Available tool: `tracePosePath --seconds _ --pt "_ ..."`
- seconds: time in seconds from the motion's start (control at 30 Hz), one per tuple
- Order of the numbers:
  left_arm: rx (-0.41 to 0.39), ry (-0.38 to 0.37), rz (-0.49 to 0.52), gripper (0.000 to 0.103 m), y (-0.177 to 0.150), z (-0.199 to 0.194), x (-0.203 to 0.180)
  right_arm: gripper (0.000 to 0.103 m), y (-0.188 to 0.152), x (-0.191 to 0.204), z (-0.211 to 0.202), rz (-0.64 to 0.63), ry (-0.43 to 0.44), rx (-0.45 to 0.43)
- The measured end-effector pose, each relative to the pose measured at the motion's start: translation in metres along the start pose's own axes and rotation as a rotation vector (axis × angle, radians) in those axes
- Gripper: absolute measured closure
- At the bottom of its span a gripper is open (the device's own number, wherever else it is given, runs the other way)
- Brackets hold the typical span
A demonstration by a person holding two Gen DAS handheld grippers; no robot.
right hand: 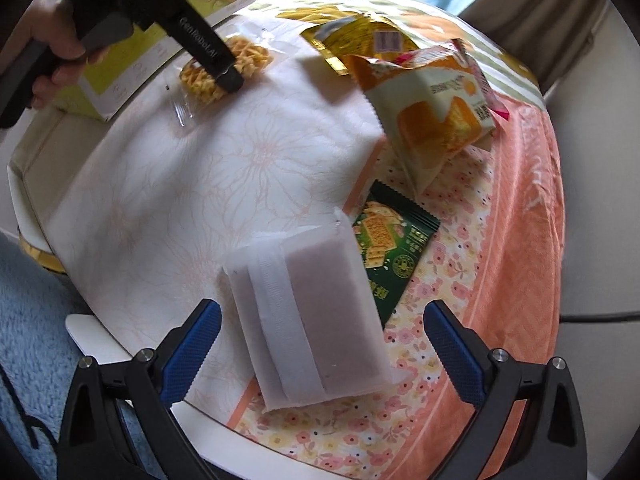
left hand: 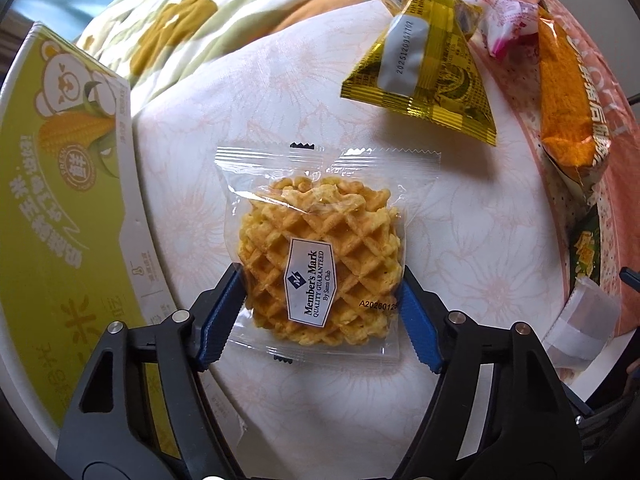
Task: Organize snacks
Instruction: 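Grasp the wrapped waffle with the left gripper while the right grasps the white packet, then carry the waffle and white packet into the box and open both grippers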
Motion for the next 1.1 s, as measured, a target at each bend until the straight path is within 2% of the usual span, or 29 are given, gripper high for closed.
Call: tracePosePath --seconds 0.07,0.13,0.4,0.53,0.87,1.1 --pt "-0.007 -0.009 0.004 0.031 -0.002 0.001 -0.001 0.006 -0.001 0.001 0.004 0.0 0.016 -0.002" --pt "-0.009 -0.014 0.003 0.032 -0.005 -0.001 -0.003 0.015 -0.002 0.003 0.009 -0.007 0.026 0.01" --pt "-0.019 -0.05 -0.018 0.032 -0.014 -0.007 -0.008 0.029 -0.01 0.009 0.022 -0.051 0.01 0.044" --pt "-0.031 -0.053 -0.032 0.032 -0.02 -0.017 -0.01 0.041 -0.011 0.015 0.021 -0.078 0.003 0.042" --pt "-0.093 -0.085 -0.124 0.032 -0.031 -0.062 -0.001 0.042 -0.004 0.001 -0.007 -0.04 0.019 0.003" --pt "-0.179 -0.096 -0.251 0.032 -0.04 -0.116 0.023 0.042 0.032 -0.004 -0.058 -0.027 -0.006 -0.085"
Point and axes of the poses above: each gripper's, at about its wrist camera, not at the fingertips, and z roughly the way its jaws point, x to its left, y to its top, the point moved 7 cm from there along z, roughly the way its jaws point, and after that the axes turned 12 degrees about y, right-handed, at the moved point
